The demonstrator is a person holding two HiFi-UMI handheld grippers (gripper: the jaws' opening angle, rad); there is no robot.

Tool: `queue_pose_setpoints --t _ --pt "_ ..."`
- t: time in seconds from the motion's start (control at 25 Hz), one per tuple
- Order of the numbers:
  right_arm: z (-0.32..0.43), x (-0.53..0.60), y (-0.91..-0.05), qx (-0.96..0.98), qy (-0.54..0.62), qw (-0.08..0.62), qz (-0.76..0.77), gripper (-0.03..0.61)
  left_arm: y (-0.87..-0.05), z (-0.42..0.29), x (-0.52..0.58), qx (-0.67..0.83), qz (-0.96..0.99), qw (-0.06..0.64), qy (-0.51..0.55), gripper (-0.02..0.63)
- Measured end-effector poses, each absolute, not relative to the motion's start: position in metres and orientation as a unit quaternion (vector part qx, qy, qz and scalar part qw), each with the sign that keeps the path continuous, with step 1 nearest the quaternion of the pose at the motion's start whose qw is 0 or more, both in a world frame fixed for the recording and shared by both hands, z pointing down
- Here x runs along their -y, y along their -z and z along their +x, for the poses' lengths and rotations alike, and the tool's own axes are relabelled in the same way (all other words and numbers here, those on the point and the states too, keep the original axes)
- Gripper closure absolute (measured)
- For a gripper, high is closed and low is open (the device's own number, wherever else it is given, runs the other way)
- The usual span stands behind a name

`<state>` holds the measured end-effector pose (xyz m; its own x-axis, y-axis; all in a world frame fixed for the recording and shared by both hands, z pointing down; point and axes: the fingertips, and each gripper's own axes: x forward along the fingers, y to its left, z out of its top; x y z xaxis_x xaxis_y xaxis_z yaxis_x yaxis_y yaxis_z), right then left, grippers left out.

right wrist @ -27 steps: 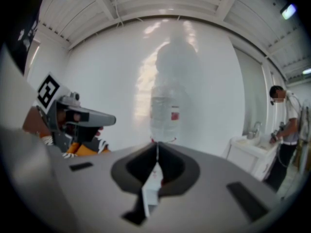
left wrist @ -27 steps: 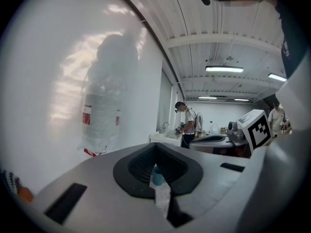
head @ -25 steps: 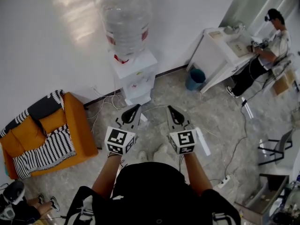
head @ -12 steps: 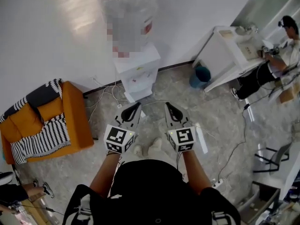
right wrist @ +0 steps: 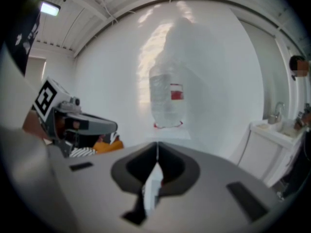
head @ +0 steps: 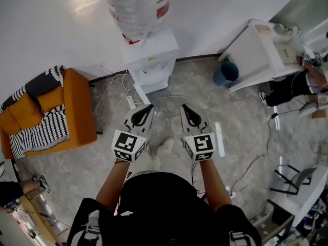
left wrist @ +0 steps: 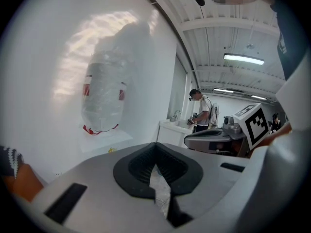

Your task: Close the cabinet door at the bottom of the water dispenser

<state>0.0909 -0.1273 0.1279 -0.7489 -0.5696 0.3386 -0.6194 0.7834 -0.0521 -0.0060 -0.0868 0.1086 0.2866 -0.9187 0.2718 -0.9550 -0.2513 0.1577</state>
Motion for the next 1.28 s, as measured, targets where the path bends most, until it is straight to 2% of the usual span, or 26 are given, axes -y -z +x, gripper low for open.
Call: queue_pose_setpoints --t 0.56,1.28 --pt "0.083 0.132 -0.219 0.924 -0.108 0.186 0.317 0.545 -0.19 -0.026 0.084 0.602 0.774 0.186 -0.068 0.603" --pt "0.042 0.154 -0.386 0.912 -0.083 0.223 0.333 0.545 -0.364 -0.069 0.11 0.571 0.792 0.196 -0.089 0.603"
